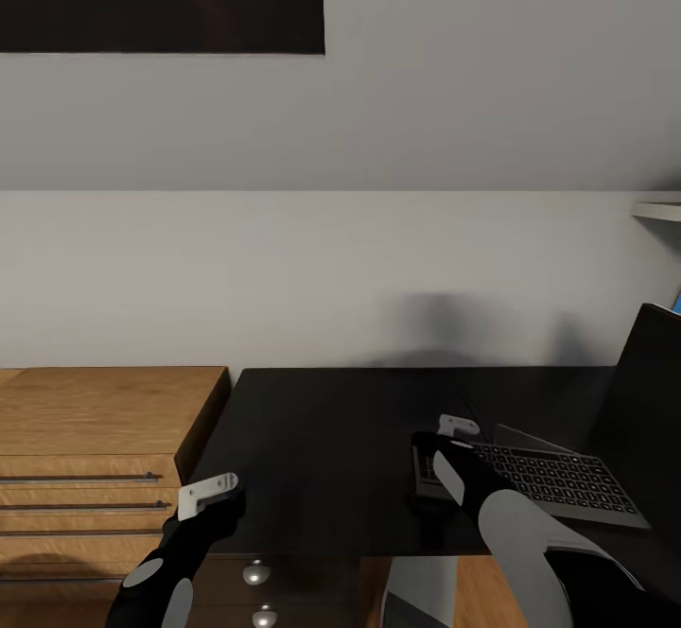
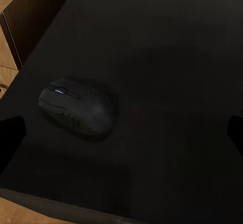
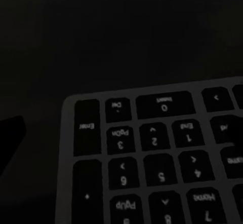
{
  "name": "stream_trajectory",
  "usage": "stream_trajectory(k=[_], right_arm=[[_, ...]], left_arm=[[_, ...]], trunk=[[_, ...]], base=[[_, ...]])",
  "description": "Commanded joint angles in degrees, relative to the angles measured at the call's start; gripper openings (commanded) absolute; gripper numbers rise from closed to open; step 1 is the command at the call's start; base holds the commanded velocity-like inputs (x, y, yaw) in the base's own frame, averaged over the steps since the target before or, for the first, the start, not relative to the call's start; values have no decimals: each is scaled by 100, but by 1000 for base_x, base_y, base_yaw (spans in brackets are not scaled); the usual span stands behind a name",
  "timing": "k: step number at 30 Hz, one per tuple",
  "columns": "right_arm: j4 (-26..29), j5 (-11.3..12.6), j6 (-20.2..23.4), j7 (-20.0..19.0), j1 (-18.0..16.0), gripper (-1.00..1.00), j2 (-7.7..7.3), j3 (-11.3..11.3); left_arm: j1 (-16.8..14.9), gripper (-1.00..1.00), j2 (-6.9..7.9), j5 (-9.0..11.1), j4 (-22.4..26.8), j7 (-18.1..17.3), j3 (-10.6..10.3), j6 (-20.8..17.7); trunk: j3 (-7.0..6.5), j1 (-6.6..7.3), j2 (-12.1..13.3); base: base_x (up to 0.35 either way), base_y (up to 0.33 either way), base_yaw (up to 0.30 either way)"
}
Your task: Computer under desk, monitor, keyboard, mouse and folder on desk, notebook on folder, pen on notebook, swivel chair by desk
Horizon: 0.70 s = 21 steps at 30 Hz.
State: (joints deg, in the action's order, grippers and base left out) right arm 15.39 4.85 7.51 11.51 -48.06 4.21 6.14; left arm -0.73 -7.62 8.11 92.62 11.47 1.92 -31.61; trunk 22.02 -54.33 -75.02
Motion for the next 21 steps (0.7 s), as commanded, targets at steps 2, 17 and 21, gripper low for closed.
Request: stream_trajectory(k=[2, 17, 21], right_arm=[[8, 51, 27, 17, -2, 100, -1, 10], [-2, 51, 48, 18, -2, 100, -15, 10], [-4, 51, 48, 18, -2, 100, -21, 10]], left_arm=[[-3, 100, -3, 60, 7, 40, -1, -23], [-4, 100, -3, 59, 3, 40, -7, -21], [-2, 100, -3, 59, 2, 40, -7, -19]], trunk=[[7, 0, -4], [7, 0, -4], [7, 0, -4]], base=[[0, 0, 0], [15, 0, 0], [208, 0, 0]])
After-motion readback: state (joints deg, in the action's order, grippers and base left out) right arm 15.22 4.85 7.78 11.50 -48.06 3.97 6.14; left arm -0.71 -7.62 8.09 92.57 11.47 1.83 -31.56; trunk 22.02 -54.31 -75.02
